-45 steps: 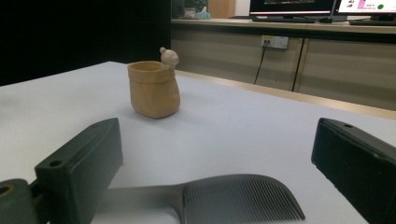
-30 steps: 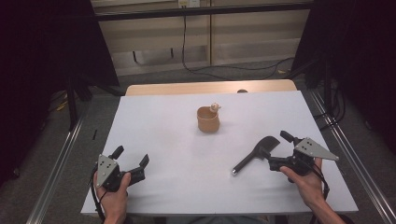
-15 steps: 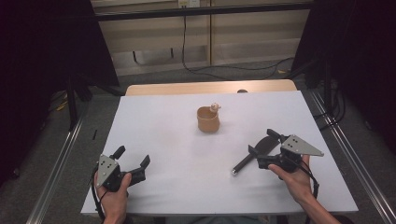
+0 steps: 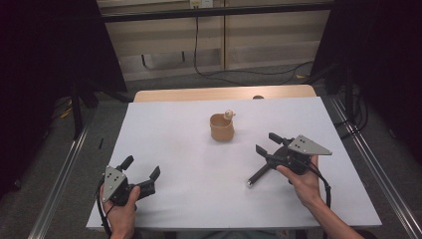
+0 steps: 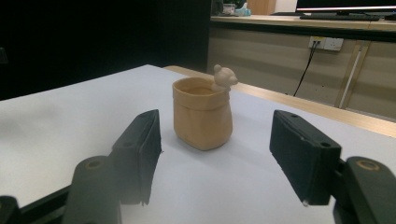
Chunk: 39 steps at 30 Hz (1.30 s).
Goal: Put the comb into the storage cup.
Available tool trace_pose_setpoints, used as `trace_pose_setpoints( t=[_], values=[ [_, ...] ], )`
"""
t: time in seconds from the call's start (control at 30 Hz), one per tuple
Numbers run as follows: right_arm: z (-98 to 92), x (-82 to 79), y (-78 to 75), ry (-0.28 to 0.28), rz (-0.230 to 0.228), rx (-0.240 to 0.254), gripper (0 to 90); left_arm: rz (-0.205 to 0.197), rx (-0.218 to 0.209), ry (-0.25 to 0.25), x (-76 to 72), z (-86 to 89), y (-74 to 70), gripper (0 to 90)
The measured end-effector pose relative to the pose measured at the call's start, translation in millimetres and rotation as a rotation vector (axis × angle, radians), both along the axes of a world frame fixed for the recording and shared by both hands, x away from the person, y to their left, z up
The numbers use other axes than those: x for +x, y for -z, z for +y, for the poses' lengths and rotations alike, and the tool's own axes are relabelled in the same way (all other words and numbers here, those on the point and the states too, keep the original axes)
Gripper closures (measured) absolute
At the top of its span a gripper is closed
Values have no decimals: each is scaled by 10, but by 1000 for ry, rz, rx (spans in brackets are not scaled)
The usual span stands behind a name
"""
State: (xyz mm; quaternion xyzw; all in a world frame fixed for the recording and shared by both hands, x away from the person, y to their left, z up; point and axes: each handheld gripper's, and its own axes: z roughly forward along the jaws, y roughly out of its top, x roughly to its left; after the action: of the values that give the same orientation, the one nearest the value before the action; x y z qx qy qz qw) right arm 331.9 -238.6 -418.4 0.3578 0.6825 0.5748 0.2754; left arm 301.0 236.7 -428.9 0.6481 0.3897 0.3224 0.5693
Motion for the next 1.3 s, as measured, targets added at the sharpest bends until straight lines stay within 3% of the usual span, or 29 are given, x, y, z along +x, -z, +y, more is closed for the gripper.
trace_pose_setpoints(
  t=[0.13,0.33,0.37,0.6,0.7,0.83,1.0,1.03,1.2,1.3],
  values=[
    [17,18,-16,-4,1,16,429,-1,1,2,-3,-5,-4,35],
    [39,56,-47,-49,-6,34,649,-2,5,-2,9,3,-5,35],
    [44,59,-36,-66,1,42,718,1,-5,0,13,-3,-4,35],
    [94,46,-24,-104,-5,21,900,-3,-4,2,10,4,-6,35],
    [96,38,-26,-105,8,16,900,-1,-1,-15,11,7,-7,35],
    [80,31,-46,-123,22,-3,900,-31,3,-20,36,14,-13,35],
    [130,81,-59,-164,92,-55,900,7,1,-6,68,-20,30,35],
    [164,120,-84,-179,136,-69,900,15,8,-2,65,-28,32,35],
    [223,168,-126,-204,167,-48,900,3,10,-4,34,-22,19,35],
    [244,176,-116,-222,210,-83,900,11,5,-7,37,-7,22,35]
  ],
)
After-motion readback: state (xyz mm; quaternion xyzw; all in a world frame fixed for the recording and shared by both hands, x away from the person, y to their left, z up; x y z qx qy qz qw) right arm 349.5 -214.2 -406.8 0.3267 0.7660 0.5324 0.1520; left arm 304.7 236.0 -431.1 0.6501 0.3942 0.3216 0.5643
